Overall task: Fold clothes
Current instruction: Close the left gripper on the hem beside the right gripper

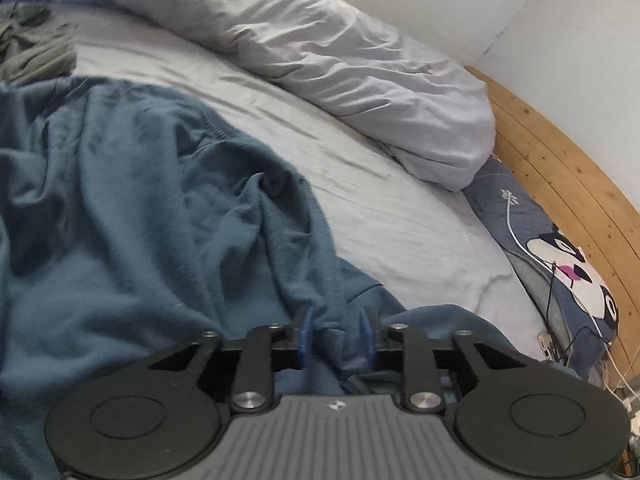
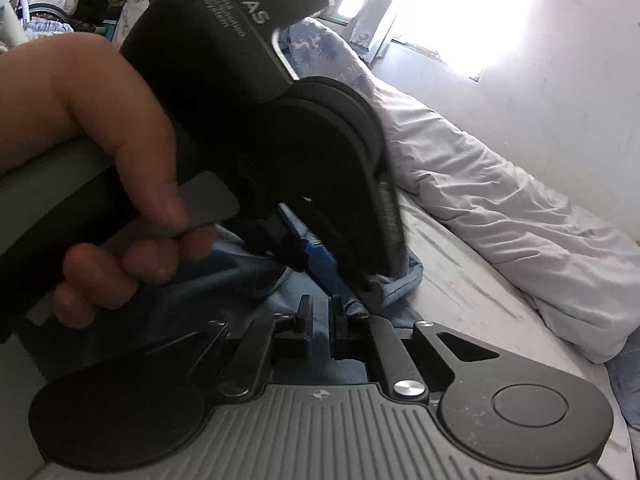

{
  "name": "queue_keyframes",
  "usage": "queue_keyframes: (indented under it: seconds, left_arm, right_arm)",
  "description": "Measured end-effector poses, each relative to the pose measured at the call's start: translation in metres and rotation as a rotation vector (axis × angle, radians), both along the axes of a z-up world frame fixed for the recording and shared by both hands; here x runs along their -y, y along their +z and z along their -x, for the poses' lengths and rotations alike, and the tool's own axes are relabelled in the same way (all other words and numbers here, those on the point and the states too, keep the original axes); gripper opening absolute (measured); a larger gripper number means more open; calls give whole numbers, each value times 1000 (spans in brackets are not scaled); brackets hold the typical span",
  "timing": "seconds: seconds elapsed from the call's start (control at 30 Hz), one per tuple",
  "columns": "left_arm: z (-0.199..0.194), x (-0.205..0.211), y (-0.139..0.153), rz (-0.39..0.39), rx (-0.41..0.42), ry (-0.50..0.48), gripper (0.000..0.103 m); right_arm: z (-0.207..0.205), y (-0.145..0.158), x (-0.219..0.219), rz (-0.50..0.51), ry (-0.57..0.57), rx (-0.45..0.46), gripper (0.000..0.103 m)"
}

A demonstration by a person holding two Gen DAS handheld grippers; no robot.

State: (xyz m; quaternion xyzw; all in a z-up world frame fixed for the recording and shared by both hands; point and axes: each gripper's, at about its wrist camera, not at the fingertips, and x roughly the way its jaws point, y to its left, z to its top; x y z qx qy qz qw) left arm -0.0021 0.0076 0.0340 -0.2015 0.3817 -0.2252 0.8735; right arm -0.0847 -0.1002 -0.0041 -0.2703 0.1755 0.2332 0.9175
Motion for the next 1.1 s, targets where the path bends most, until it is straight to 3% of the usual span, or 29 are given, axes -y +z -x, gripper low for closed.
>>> queue_keyframes:
  seconds: [0.1,0.73,0.9,1.03,1.1]
  left_arm:
    - [3,5,4,-16,30,-16,38]
    - [-1,25,-10,-152,71,-6,36]
    - [-3,19,-11,-144,59,16,10]
    - [-3,3,-8,-61,54,42,7]
    - [-1,-6,-2,-14,63,59,7]
  right_arm:
    - [-3,0,4,-3,6,-20,4]
    - [-33,-1,31,-61,-38,-92,4]
    - [-43,0,37,-81,-50,-107,4]
    - [-51,4,40,-106,-61,-112,4]
    - [-34,5,36,-117,-56,-110,4]
